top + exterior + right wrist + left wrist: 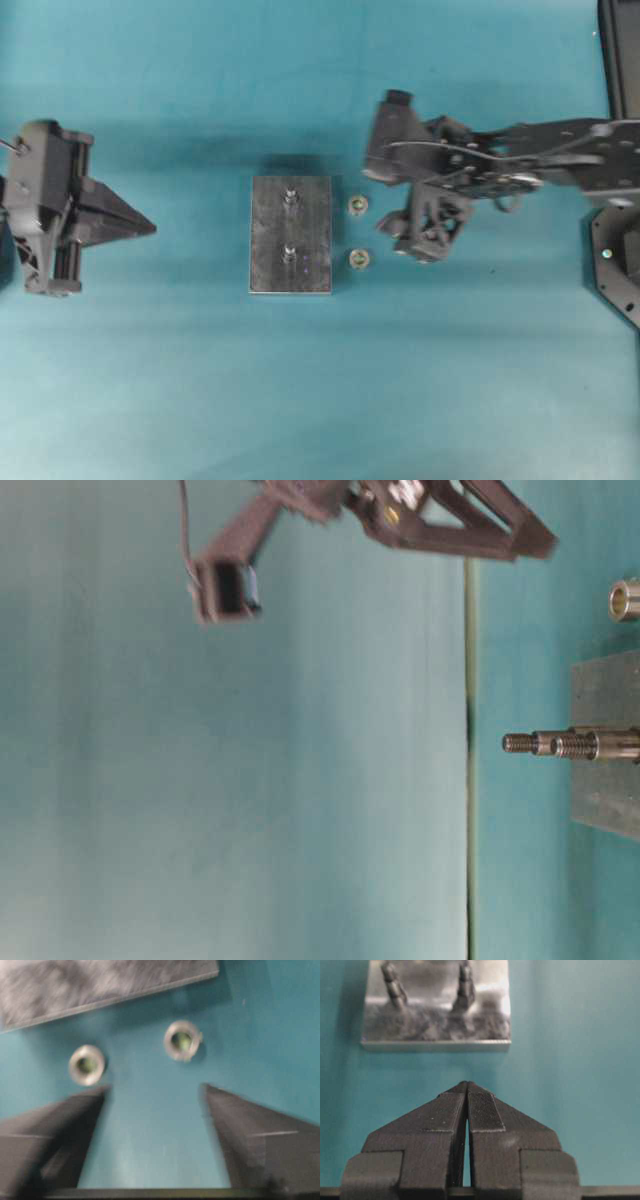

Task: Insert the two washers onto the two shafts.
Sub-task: 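Move the right gripper over the upper metal washer beside the block, then close the right gripper on the upper washer and lift it, then carry the washer with the right gripper above the upper shaft, then lower the washer down over the shaft and open the right gripper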

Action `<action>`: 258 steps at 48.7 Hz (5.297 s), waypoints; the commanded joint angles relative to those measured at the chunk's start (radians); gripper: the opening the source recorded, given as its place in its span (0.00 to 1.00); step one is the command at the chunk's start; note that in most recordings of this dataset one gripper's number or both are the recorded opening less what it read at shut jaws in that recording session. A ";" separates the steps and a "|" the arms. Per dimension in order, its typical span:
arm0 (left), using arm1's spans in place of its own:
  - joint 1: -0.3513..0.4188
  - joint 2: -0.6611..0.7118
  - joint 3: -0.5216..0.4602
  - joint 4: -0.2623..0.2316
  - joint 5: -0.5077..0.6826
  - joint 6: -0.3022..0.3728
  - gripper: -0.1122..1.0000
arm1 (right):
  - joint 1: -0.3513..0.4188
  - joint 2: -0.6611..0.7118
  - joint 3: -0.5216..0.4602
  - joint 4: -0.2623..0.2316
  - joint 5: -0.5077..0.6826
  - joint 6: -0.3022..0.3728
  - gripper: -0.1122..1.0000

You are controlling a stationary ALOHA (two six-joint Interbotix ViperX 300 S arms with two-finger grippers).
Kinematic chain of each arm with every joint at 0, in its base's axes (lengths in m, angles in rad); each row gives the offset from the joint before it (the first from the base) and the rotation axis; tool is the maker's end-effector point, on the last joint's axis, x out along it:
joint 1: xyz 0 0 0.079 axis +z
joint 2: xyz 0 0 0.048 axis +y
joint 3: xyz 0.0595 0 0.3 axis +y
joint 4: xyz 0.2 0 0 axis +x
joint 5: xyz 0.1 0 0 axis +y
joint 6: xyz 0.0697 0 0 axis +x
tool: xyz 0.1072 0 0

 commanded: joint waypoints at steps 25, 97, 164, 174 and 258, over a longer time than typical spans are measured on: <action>-0.011 0.002 -0.035 0.003 -0.005 0.003 0.10 | -0.023 0.184 -0.160 -0.040 0.031 -0.035 0.82; -0.012 0.002 -0.011 0.003 -0.008 -0.008 0.10 | -0.021 0.270 -0.210 -0.048 0.144 -0.040 0.44; -0.012 -0.006 -0.009 0.003 -0.011 -0.008 0.10 | 0.034 0.347 -0.640 -0.069 0.433 -0.121 0.41; -0.012 -0.025 0.002 0.003 -0.012 -0.011 0.10 | 0.025 0.344 -0.630 -0.075 0.448 -0.114 0.41; -0.012 -0.043 0.009 0.003 -0.011 -0.012 0.10 | 0.008 0.388 -0.638 -0.018 0.449 -0.069 0.70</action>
